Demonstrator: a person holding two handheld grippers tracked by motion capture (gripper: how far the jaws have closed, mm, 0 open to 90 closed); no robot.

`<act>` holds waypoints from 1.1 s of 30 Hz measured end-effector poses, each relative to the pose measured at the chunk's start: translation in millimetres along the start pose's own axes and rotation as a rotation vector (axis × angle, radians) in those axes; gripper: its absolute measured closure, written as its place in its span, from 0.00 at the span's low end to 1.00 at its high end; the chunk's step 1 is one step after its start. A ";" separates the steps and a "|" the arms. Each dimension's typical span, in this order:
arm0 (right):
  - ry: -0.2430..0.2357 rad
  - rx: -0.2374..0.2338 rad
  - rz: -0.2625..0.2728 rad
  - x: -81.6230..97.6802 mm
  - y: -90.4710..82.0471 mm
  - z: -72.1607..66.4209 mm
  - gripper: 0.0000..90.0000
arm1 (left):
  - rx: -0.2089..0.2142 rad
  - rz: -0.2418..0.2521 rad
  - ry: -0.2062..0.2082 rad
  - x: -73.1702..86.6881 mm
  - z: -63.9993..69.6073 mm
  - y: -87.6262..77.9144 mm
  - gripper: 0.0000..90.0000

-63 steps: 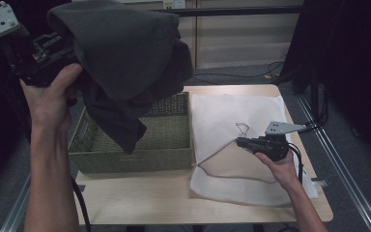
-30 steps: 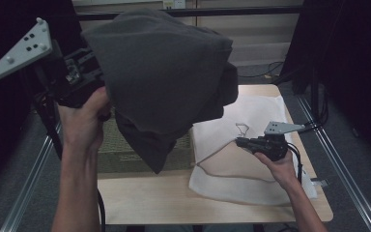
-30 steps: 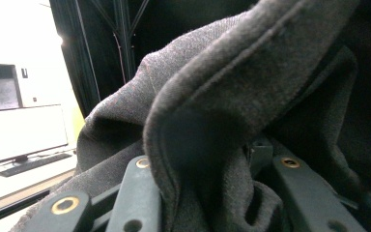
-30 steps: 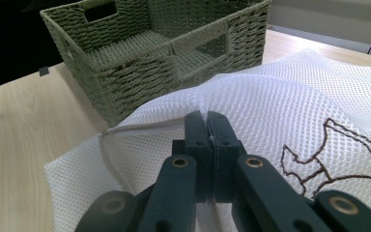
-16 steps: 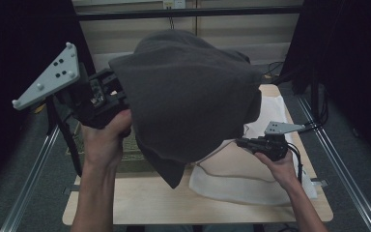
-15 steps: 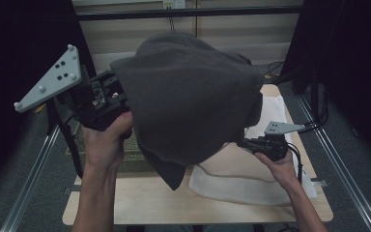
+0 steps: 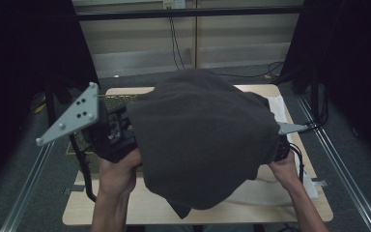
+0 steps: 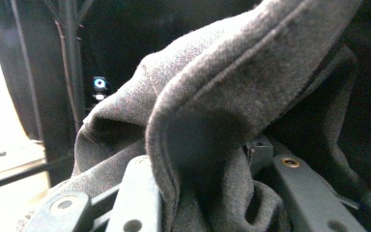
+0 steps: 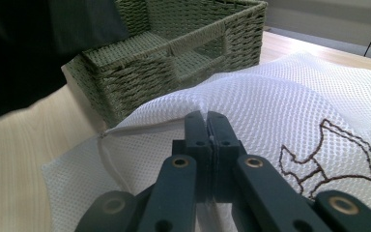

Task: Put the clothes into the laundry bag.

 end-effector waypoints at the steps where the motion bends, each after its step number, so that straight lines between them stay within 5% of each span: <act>1: 0.002 0.003 -0.001 0.1 -0.4 0.6 0.99 | 0.008 -0.002 -0.013 5.4 0.4 1.0 0.76; 11: 0.002 0.003 0.002 0.1 -2.3 0.7 0.99 | 0.067 -0.076 -0.080 52.9 5.8 14.3 0.76; 24: -0.004 -0.001 -0.008 0.2 -1.4 -0.8 0.99 | 0.066 -0.182 -0.183 123.0 -4.5 21.9 0.76; 33: -0.004 -0.005 -0.026 1.1 -1.0 -1.0 0.99 | 0.043 -0.265 -0.181 165.0 -20.5 34.5 0.76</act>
Point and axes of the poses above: each handheld gripper's, and its own axes: y roughly forward along the jaws, x roughly out of its underside, z roughly to its right, the point moved 1 cm from there along y, roughly forward along the jaws
